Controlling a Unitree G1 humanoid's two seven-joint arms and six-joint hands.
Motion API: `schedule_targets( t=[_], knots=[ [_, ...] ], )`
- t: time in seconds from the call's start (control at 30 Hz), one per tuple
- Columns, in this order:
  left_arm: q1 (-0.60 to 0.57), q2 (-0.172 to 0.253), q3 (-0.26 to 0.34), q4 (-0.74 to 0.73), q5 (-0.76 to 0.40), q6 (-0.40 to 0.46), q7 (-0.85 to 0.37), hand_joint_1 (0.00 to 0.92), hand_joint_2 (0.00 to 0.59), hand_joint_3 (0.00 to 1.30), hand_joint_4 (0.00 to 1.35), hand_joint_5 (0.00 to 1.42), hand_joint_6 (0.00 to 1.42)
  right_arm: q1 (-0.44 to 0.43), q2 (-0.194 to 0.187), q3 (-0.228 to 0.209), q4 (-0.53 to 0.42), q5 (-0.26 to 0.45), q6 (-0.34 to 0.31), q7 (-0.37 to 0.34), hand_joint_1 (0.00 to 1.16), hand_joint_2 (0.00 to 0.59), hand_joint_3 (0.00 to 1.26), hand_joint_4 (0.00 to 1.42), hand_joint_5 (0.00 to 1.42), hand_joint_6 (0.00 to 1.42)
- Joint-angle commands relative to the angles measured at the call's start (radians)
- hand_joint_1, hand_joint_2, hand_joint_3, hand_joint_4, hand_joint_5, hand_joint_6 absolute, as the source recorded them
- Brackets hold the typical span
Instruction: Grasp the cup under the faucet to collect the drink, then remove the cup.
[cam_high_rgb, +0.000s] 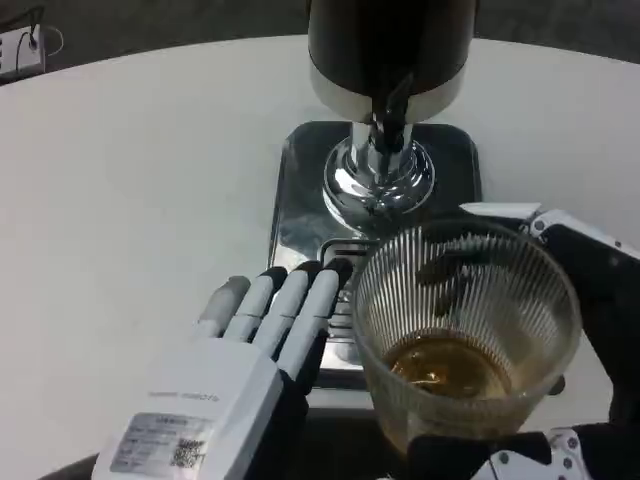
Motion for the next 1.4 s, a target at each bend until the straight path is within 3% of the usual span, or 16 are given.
schedule_targets(
  t=[0.03,1.4],
  knots=[
    [0.009,-0.007,0.006,-0.004,-0.001,-0.009,-0.002,0.000,0.109,0.00,0.00,0.00,0.00,-0.001,-0.001,0.007,-0.011,-0.003,-0.054,0.001,1.16,0.152,0.78,0.98,1.16,1.42],
    [0.013,-0.032,0.006,0.016,-0.008,-0.010,0.012,0.000,0.105,0.00,0.00,0.00,0.00,0.005,0.031,0.011,-0.014,-0.040,-0.050,-0.012,1.16,0.152,0.78,0.98,1.16,1.42]
  ],
)
